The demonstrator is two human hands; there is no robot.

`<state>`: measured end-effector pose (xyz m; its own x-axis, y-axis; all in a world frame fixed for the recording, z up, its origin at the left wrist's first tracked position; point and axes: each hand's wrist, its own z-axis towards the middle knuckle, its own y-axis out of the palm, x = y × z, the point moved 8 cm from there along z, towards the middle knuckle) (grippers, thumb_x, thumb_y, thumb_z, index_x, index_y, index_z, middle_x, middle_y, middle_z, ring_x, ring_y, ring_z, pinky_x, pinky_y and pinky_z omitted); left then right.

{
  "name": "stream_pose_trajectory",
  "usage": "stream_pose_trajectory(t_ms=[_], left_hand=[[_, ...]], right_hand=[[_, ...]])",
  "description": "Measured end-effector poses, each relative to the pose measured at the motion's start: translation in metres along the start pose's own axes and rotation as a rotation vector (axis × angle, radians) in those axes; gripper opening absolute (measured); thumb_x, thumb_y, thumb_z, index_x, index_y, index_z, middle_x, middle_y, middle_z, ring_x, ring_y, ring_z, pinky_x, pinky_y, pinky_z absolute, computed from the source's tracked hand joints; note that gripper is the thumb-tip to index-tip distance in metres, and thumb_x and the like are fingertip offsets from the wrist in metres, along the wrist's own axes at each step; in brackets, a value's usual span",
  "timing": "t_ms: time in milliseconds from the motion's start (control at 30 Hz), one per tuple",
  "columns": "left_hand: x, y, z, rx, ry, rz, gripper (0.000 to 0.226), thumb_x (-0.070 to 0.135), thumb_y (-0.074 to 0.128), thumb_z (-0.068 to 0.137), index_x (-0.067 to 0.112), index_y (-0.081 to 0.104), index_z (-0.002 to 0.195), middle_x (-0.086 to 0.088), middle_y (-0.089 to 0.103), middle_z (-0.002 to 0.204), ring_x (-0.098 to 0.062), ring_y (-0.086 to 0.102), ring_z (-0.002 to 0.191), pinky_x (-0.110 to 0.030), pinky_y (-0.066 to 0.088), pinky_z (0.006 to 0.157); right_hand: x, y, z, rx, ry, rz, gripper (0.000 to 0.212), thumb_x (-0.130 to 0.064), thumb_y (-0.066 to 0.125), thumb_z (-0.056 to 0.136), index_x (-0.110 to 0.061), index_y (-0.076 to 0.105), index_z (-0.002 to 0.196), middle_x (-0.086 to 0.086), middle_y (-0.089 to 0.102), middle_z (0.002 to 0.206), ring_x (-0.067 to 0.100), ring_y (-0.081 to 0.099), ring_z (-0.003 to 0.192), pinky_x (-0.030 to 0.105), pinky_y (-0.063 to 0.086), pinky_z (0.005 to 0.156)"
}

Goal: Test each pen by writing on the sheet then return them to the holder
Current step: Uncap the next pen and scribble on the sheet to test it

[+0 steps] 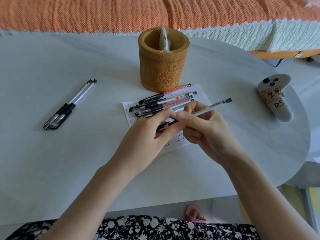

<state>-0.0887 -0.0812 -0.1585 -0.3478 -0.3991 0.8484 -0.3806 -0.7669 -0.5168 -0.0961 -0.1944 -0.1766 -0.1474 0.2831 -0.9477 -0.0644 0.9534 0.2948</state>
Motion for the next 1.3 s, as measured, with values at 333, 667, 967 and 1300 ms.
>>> stream_pose_trajectory(t_ms=[333,667,967,1300], left_hand=[[-0.012,-0.004,-0.005,0.007,-0.093,0.344,0.025,0.052,0.062,0.077,0.035,0.056,0.095,0.005,0.049,0.053,-0.009,0.05,0.051,-0.025,0.041,0.054],[-0.018,0.006,-0.006,-0.088,-0.186,0.461,0.038,0.057,0.063,0.076,0.042,0.051,0.108,0.007,0.065,0.085,-0.006,0.062,0.076,-0.028,0.049,0.071],[-0.019,0.008,-0.006,-0.095,-0.202,0.486,0.038,0.057,0.062,0.077,0.042,0.049,0.11,0.006,0.065,0.082,-0.007,0.064,0.079,-0.03,0.05,0.074],[-0.02,0.008,-0.006,-0.106,-0.198,0.504,0.039,0.058,0.061,0.077,0.041,0.048,0.11,0.006,0.065,0.077,-0.008,0.064,0.077,-0.031,0.052,0.072]], right_hand=[[-0.02,-0.054,-0.008,0.278,-0.138,-0.094,0.032,-0.002,0.037,0.093,-0.006,0.068,0.101,0.012,0.065,0.056,0.027,0.065,0.053,0.019,0.029,0.038],[-0.013,-0.054,-0.013,0.524,-0.157,-0.515,0.045,-0.032,0.08,0.07,-0.008,0.048,0.049,0.0,0.042,0.041,0.014,0.032,0.042,0.019,0.025,0.041],[-0.01,-0.057,-0.021,0.687,-0.24,-0.646,0.039,-0.004,0.062,0.079,0.002,0.032,0.054,0.014,0.032,0.053,0.013,0.032,0.052,0.024,0.022,0.047],[-0.011,-0.052,-0.019,0.662,-0.274,-0.711,0.036,-0.003,0.06,0.076,0.002,0.032,0.054,0.02,0.029,0.053,0.009,0.021,0.051,0.021,0.017,0.045]])
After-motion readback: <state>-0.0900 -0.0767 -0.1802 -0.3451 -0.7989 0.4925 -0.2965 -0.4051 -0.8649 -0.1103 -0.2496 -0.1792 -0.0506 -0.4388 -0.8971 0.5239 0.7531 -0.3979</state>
